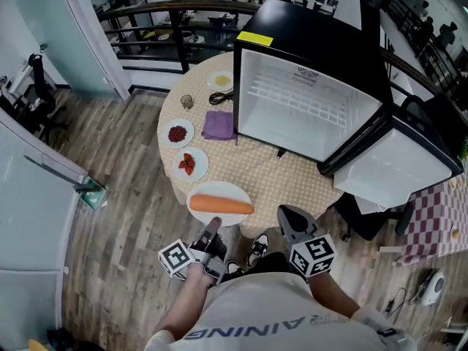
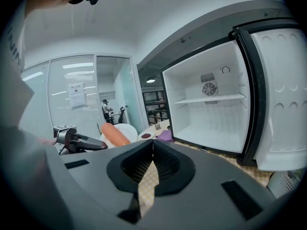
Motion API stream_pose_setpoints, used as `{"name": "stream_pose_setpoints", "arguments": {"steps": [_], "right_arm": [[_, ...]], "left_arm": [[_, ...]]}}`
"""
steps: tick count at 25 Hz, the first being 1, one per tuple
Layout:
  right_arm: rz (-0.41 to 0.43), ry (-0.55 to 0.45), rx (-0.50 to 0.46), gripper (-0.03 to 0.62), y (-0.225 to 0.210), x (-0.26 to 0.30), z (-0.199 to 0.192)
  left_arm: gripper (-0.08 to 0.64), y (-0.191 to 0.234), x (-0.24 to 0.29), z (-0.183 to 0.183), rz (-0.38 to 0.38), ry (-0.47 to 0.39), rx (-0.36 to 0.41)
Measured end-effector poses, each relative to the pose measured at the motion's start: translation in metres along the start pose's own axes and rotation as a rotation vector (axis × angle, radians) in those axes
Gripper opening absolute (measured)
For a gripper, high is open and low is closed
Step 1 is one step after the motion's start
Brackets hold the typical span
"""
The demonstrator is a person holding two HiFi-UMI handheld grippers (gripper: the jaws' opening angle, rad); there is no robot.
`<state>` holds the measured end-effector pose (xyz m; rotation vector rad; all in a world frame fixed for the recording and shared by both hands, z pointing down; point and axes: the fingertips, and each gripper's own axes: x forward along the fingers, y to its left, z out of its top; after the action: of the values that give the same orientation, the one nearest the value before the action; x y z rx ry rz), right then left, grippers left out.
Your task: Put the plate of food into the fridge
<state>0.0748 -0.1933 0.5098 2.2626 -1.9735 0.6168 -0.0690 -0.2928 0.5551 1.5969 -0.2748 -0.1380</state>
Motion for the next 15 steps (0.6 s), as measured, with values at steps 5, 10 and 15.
{"name": "stream_pose_setpoints", "arguments": {"steps": [5,10,15], "right_arm": [[-0.034,-0.019,0.014,0.02,-0.035,0.01,0.012],[-0.056,-0.032,0.047,0.02,-0.068,0.015,0.018],[-0.052,-0.03,0.069,0.02,-0.096,0.018,0.017]], "left_arm": [[0.025,-0.005,0.04,0.002,0.011,0.041,0.017],[0.025,-0.011,0.076,0.001,0.036,0.077,0.039],[0.025,-0.012,0.111,-0.007,0.055,0.104,0.057]]}}
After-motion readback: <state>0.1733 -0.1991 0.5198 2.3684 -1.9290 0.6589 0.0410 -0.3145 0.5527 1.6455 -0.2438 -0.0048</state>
